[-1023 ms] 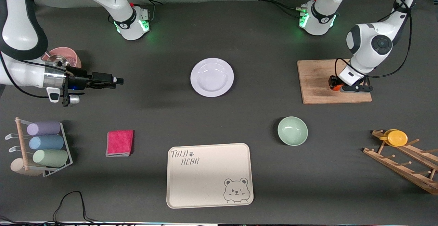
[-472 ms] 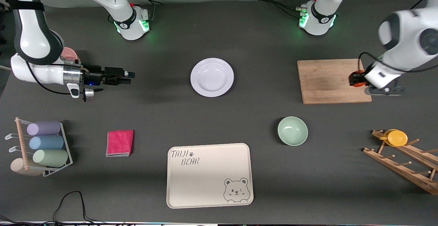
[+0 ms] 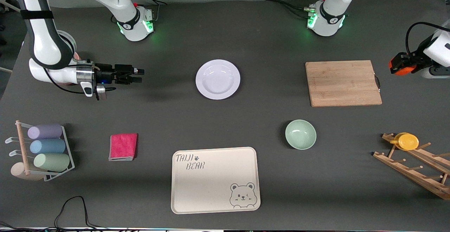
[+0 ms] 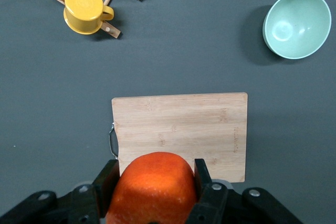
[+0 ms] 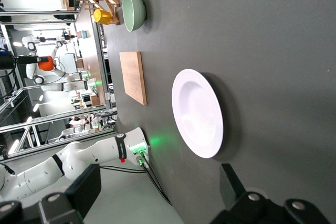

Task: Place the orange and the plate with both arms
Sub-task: 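Carry the orange toward the plate while the right gripper reaches the plate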

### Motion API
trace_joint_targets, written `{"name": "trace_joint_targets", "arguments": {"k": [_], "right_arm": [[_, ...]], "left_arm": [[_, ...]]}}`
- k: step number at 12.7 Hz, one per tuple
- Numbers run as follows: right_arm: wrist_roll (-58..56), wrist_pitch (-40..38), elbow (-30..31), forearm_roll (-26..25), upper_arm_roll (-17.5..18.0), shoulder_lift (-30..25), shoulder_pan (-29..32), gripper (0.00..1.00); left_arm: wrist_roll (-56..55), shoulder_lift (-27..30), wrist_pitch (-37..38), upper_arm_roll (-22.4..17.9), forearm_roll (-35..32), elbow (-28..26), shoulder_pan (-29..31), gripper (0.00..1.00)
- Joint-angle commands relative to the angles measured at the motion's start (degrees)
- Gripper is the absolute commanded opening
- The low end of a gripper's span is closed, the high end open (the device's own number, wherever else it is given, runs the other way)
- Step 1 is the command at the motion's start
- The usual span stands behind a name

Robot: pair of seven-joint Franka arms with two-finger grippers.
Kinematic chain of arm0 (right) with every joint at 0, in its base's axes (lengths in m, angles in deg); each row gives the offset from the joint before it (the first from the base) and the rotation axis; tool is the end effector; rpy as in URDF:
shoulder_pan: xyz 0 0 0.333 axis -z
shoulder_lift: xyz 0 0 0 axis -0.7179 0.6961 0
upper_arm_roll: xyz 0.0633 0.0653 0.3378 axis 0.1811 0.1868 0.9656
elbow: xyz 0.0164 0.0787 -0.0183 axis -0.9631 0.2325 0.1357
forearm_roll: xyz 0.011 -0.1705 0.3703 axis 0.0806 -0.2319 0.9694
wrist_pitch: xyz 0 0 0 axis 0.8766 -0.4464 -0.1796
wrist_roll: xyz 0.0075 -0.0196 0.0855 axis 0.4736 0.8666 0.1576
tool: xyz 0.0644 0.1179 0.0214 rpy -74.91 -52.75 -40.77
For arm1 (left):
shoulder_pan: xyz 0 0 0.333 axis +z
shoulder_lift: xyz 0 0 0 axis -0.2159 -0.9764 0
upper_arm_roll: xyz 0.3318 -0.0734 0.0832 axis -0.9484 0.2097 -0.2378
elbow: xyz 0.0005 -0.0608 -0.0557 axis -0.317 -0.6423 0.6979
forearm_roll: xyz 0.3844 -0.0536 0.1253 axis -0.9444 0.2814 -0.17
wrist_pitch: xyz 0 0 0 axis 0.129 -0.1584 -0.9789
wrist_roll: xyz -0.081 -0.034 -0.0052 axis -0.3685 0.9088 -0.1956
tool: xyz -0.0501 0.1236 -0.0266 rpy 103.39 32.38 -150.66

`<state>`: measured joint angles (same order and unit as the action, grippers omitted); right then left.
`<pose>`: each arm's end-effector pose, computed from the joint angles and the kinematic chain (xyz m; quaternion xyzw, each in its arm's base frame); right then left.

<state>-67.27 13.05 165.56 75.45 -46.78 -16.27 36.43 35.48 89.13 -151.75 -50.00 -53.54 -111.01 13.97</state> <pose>0.4394 0.0558 0.3121 -0.8536 0.0039 0.0722 0.5158 0.4892 0.0542 0.5374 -0.9997 0.0071 0.0225 0.0071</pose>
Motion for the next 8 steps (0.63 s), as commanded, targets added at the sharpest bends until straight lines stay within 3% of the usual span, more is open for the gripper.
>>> {"name": "trace_joint_targets", "arguments": {"k": [1,4,8], "right_arm": [[-4.84,0.62,0.89,2.98,-0.38,1.70,-0.30,1.00],[-5.73,0.62,0.89,3.87,-0.38,3.56,-0.39,1.00],[-4.77,0.71,0.72,5.18,-0.38,4.96,-0.39,1.00]], "left_arm": [[-5.61,0.29,2.70,4.65,2.71,2.23,-1.49,0.57],[-23.33,-0.57,1.74,19.05,4.57,3.72,-1.76,0.57],[-47.34,-9.69,1.65,37.51,4.05,13.46,-1.94,0.57]]}}
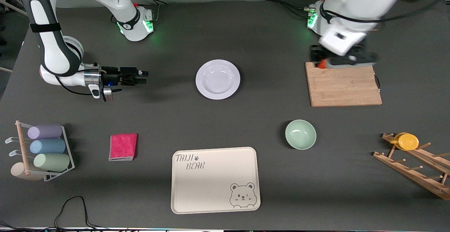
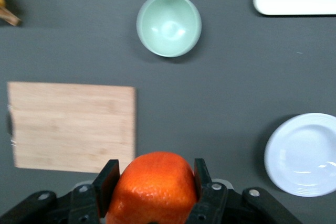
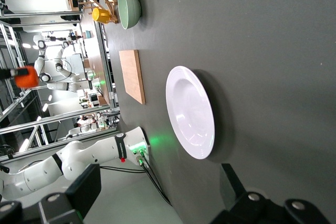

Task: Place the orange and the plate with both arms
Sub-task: 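Carry the orange toward the plate while the right gripper reaches the plate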

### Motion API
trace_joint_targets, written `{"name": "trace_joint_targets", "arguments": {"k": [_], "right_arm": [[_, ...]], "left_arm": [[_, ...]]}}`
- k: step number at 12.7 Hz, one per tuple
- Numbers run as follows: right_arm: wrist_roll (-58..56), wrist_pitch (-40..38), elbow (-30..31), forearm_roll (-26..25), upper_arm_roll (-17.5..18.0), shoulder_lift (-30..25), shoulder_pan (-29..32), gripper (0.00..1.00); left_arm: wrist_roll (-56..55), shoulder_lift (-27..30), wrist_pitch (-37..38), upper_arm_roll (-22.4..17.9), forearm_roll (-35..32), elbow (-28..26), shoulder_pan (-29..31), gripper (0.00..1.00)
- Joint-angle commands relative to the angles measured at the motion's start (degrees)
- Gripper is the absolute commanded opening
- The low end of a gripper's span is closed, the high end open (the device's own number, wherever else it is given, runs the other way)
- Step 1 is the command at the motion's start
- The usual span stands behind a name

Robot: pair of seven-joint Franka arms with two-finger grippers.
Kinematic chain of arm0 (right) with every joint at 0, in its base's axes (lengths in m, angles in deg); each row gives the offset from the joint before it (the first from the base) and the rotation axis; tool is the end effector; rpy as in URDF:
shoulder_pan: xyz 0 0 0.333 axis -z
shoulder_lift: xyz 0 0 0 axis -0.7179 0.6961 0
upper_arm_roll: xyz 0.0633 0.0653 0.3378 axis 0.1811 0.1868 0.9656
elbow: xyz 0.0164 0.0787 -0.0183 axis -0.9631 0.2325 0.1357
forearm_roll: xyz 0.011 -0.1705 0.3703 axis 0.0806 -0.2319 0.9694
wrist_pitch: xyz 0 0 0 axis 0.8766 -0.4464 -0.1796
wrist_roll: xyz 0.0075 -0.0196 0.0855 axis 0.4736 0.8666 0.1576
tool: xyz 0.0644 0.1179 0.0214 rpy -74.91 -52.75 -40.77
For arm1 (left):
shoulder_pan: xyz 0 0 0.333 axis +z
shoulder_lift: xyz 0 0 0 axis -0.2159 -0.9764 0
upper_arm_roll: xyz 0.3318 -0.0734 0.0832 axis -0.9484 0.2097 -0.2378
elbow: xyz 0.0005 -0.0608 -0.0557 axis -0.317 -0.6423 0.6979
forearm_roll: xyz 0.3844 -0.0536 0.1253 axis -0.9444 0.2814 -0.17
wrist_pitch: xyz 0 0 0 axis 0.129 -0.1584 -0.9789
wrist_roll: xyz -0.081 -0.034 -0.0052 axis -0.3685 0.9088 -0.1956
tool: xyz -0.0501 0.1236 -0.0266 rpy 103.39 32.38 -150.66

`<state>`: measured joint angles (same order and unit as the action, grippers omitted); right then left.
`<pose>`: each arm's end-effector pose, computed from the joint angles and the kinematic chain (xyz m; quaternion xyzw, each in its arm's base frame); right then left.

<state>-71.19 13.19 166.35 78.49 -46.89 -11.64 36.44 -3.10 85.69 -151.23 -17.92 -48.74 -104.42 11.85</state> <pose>0.4358 0.0569 0.2749 -0.8455 0.0166 0.0803 0.5277 0.4509 -0.2686 0.5524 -0.9989 -0.0439 -0.0008 0.0167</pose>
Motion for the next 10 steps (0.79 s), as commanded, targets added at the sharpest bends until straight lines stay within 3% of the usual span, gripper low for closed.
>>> {"name": "trace_joint_targets", "arguments": {"k": [1,3,7,10], "right_arm": [[-0.85,0.57,-0.16,2.92,-0.09,0.52,-0.49,1.00],[-1.63,0.40,0.28,3.63,-0.09,1.30,-0.49,1.00],[-5.49,1.01,4.92,7.39,-0.09,1.57,-2.60,1.00],[-7.17,1.01,7.05,10.13,-0.01,2.10,-3.56,1.00]], "left_arm": [[-13.78,-8.72,0.69,9.13,-2.14,9.24,-0.08,0.57],[-24.41,-14.42,-0.36,12.94,-7.14,13.29,-4.01,0.57],[-41.22,-31.03,-0.19,12.60,-20.06,24.45,-19.39,0.57],[-45.28,-38.78,-5.77,12.51,-26.31,25.01,-22.93,0.57]]}}
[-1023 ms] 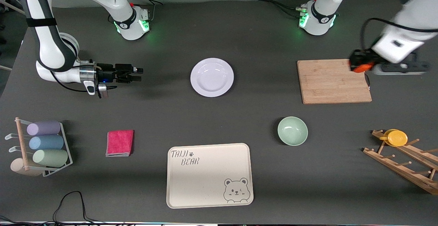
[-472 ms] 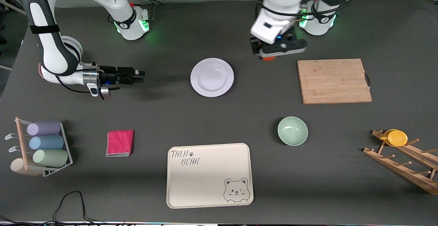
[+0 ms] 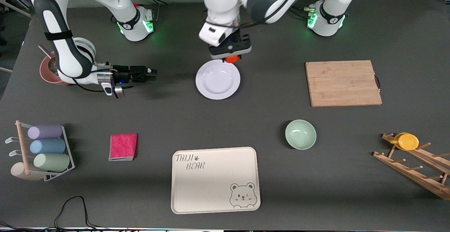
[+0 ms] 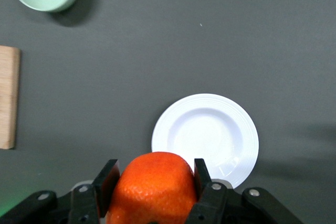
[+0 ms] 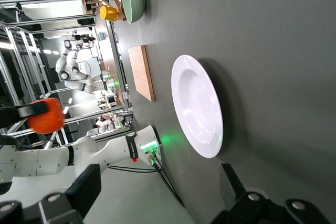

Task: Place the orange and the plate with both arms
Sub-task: 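Lower the orange onto the white plate and open the left gripper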

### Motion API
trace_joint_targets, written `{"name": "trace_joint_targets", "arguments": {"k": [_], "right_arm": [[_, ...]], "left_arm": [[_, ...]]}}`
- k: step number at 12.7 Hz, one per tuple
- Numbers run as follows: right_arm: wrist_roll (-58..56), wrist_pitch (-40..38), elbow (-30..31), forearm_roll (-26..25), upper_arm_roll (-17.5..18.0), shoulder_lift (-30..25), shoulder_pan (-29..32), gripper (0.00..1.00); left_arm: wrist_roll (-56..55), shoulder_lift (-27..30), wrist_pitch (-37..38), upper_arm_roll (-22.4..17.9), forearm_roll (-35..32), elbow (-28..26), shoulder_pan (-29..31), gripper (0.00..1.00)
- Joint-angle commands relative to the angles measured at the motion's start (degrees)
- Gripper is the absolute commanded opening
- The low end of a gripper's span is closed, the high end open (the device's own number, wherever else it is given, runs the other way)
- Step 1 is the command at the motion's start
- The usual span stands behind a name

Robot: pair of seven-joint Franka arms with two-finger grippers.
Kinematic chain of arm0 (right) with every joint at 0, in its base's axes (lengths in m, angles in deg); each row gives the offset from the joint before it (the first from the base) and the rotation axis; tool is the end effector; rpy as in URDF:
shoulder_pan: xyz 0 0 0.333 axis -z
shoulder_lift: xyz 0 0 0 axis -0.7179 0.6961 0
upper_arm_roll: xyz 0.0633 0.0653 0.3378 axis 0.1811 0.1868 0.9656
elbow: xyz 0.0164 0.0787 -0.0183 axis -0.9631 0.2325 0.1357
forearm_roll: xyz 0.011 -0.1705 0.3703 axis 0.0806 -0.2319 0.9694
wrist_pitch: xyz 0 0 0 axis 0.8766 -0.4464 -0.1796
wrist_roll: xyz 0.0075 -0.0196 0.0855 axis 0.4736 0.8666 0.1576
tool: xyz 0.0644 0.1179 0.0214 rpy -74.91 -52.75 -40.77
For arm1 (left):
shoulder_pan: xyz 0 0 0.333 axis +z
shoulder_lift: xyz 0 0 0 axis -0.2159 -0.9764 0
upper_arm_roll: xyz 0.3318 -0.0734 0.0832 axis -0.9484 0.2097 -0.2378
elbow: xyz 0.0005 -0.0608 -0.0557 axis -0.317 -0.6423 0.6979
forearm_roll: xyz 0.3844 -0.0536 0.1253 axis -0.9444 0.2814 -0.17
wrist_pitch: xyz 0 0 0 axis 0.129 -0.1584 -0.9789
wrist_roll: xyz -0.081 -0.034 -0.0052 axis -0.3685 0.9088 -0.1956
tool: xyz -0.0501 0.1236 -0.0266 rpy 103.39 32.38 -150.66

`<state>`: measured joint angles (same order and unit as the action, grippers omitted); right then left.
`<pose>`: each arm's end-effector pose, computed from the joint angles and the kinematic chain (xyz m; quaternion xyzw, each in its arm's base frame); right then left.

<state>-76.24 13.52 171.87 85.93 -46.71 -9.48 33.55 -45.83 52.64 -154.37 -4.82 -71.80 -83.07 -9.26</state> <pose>0.4015 0.0852 0.2362 -0.8233 0.0366 0.0919 0.5589 0.3975 -0.5523 0.4532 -0.9958 -0.0817 -0.0275 0.0321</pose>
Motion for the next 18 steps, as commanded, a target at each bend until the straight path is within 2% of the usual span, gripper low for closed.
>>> {"name": "trace_joint_targets", "arguments": {"k": [1,3,6,8,11,13,18], "right_arm": [[-2.13,0.68,1.79,2.88,-0.18,0.20,-0.67,1.00],[-2.48,0.59,1.79,4.28,-0.10,1.87,-0.93,1.00],[-9.04,0.24,1.79,9.80,-0.18,6.16,-3.57,1.00],[-9.86,0.06,2.75,11.67,-0.18,6.71,-4.80,1.00],[-10.30,-0.03,3.90,13.24,-0.18,7.06,-4.80,1.00],[-12.14,-0.03,3.99,13.60,-0.10,8.02,-4.89,1.00],[-12.15,0.06,2.76,14.39,0.17,9.69,-4.89,1.00]], "left_arm": [[-4.56,-7.75,-5.89,-0.76,-4.57,2.96,-2.00,0.57],[-7.38,-12.05,-9.07,-1.11,-8.87,2.42,-3.22,0.57],[-14.05,-16.46,-14.52,-2.86,-14.76,-1.16,-5.94,0.57],[-16.18,-16.65,-17.42,-5.93,-15.22,-4.24,-9.28,0.57],[-18.47,-16.73,-22.88,-7.00,-15.22,-8.73,-10.52,0.57],[-18.38,-17.61,-23.67,-8.14,-15.39,-8.74,-11.23,0.57],[-18.47,-19.11,-25.70,-8.14,-17.15,-8.48,-11.23,0.57]]}}
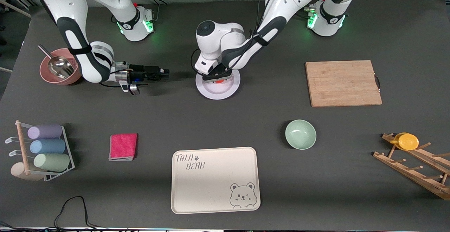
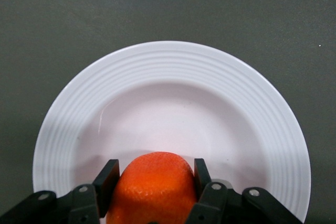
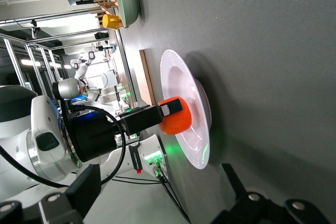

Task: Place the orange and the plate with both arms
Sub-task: 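Lower the orange onto the white plate and open the left gripper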

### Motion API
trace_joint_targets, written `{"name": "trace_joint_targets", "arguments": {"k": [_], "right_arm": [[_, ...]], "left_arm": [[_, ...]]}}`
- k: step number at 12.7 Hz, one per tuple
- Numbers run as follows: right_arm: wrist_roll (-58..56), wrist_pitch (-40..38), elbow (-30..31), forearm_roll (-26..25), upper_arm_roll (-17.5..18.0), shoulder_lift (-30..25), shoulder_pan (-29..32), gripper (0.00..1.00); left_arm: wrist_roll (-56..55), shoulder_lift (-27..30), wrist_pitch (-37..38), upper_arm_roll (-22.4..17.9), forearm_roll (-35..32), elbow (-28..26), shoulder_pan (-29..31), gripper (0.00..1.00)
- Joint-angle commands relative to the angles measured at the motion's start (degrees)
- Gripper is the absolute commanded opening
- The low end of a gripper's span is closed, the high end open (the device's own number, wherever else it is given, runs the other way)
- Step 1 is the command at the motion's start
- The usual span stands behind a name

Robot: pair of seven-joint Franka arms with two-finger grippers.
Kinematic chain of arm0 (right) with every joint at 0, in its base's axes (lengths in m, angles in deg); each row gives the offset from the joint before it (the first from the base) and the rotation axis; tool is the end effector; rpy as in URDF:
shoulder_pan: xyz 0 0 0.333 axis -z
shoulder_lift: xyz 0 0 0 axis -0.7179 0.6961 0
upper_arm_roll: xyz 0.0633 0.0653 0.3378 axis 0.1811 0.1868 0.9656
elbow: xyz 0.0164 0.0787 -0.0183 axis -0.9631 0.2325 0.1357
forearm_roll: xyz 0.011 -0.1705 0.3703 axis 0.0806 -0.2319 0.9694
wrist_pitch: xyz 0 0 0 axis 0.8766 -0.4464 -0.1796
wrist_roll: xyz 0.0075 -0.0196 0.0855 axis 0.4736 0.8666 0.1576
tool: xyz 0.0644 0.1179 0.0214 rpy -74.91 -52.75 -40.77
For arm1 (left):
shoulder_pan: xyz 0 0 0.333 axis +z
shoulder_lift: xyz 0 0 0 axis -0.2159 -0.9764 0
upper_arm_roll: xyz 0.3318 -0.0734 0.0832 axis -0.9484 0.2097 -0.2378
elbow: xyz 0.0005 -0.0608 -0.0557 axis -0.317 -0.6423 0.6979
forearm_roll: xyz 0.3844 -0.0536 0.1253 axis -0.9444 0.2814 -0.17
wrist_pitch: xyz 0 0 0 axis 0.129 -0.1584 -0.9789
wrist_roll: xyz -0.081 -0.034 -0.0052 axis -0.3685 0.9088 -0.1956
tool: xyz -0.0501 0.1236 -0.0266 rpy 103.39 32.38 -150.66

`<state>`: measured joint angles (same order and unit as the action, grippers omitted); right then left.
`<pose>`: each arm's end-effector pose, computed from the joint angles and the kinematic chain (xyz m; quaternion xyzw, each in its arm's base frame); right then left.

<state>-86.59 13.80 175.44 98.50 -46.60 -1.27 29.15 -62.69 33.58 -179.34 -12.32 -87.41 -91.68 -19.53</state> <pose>0.3700 0.1149 0.1718 -0.8044 0.0682 0.0812 0.5846 0.3513 -0.6059 0.1982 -0.9953 -0.0860 -0.0399 0.0199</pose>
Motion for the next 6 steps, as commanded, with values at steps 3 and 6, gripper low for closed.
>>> {"name": "trace_joint_targets", "arguments": {"k": [3,6], "right_arm": [[-1.71,-0.13,-0.98,3.58,0.14,2.01,-0.58,1.00],[-1.88,-0.04,-1.25,3.67,0.05,2.71,-0.40,1.00]], "left_arm": [[-1.43,-0.57,-2.22,-0.65,-1.64,0.23,-0.96,0.57],[-0.65,-0.93,-2.22,-0.73,-2.08,0.23,-0.79,0.91]]}}
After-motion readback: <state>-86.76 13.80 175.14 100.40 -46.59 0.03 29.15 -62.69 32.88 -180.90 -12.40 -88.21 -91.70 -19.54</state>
